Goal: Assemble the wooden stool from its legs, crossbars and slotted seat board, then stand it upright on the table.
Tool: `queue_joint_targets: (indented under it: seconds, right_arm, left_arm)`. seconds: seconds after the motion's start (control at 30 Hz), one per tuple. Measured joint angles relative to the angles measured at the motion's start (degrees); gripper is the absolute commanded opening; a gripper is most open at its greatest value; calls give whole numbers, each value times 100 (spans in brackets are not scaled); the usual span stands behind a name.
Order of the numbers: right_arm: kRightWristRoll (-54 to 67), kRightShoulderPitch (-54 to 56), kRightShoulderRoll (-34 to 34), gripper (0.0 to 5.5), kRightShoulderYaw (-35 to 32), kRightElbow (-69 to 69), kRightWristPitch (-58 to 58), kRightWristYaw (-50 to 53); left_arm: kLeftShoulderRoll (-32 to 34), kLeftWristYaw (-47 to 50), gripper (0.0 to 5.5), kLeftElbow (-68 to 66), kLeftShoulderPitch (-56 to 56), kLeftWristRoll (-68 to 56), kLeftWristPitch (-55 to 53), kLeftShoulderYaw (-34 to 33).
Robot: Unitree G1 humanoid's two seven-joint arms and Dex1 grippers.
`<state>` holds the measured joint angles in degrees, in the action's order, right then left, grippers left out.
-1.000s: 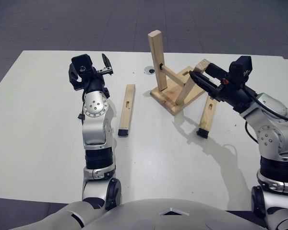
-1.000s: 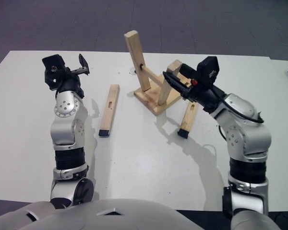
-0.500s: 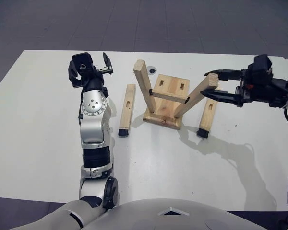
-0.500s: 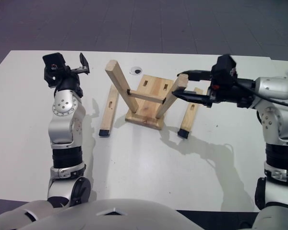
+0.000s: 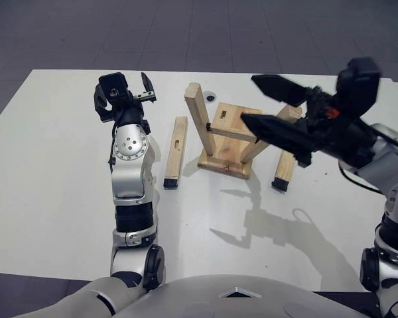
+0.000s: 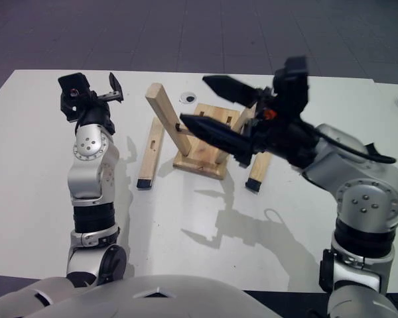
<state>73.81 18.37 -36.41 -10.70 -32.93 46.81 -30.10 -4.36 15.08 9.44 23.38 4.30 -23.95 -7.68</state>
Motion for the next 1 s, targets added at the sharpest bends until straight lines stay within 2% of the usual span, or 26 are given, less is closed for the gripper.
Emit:
queue_joint_targets:
  seconds: [0.23, 0.37, 0.43, 0.53, 0.63, 0.7, 0.8, 0.9, 1.0]
  right_arm:
    - [-1947, 185, -787, 537, 290, 936, -539, -532]
    - [-2824, 330, -852, 537, 477, 1404, -1012, -707]
    - [-2711, 330, -676, 537, 410, 1404, -1043, -746]
    - [-1878, 352, -271, 537, -27, 1114, -1009, -728]
    - [-1079, 478, -91, 537, -344, 653, -925, -424]
    - [-595, 592, 114, 537, -321, 406, -846, -119]
    - [-160, 716, 491, 537, 15, 224, -684, 391]
    - [-15, 755, 973, 537, 627, 178, -498, 790]
    - [-105, 785, 1230, 537, 1309, 60, -299, 766]
  left_arm:
    - [-70, 59, 540, -16, -1, 0, 3, -4]
    - [-105, 77, 540, -38, -1, 1, 3, 1]
    - [-110, 78, 540, -40, -1, 3, 4, 0]
    - [-105, 78, 540, -40, -1, 4, 4, -10]
    - [-102, 79, 540, -40, -1, 6, 4, -18]
    - [-111, 85, 540, -39, -1, 6, 4, -16]
    - [-111, 100, 540, -36, -1, 8, 5, -16]
    - [-113, 103, 540, -36, 0, 7, 14, -16]
    - [-116, 113, 540, -39, 7, 7, 31, -18]
